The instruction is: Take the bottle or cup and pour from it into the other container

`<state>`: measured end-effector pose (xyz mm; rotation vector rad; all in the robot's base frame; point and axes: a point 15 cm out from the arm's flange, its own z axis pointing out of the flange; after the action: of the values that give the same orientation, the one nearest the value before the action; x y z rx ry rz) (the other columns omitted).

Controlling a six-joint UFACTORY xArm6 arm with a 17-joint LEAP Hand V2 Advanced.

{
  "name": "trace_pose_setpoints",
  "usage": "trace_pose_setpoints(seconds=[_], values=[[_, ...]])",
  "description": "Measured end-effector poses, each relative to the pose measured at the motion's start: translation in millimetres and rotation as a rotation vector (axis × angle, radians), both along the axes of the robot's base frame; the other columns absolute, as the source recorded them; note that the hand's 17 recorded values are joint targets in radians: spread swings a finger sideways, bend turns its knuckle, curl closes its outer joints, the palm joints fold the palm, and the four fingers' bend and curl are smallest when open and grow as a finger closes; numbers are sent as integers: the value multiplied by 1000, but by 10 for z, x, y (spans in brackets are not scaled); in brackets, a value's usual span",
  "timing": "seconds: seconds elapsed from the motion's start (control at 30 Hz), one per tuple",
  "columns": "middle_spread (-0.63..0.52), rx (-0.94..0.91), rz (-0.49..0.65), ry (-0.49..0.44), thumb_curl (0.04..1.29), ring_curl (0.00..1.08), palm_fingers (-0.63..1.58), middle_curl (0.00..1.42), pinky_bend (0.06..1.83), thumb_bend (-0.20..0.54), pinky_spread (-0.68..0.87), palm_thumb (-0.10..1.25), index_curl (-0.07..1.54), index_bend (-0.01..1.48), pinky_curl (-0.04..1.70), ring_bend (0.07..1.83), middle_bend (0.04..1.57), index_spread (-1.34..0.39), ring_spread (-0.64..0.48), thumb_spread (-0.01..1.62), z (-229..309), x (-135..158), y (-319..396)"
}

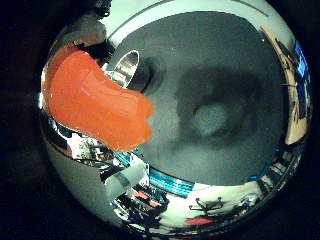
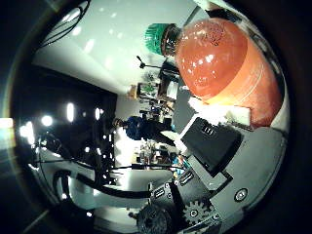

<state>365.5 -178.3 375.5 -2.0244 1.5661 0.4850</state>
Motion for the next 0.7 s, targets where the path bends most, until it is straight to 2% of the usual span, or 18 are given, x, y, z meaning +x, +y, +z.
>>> trace_pose_setpoints(seconds=[0.3,0.5,0.7], values=[[-163,-335,43,61,923,937,1034,946,1265,-17,-221,1185,921,1204,853,1314,1333,-216,-274,75,363,46,478],[-165,-538,103,127,920,953,1047,947,1220,-17,-232,1181,920,1192,904,1293,1320,-216,-278,62,377,83,734],[-166,-765,132,150,921,966,1055,951,1180,-17,-247,1177,922,1183,945,1277,1310,-217,-283,62,395,204,824]])
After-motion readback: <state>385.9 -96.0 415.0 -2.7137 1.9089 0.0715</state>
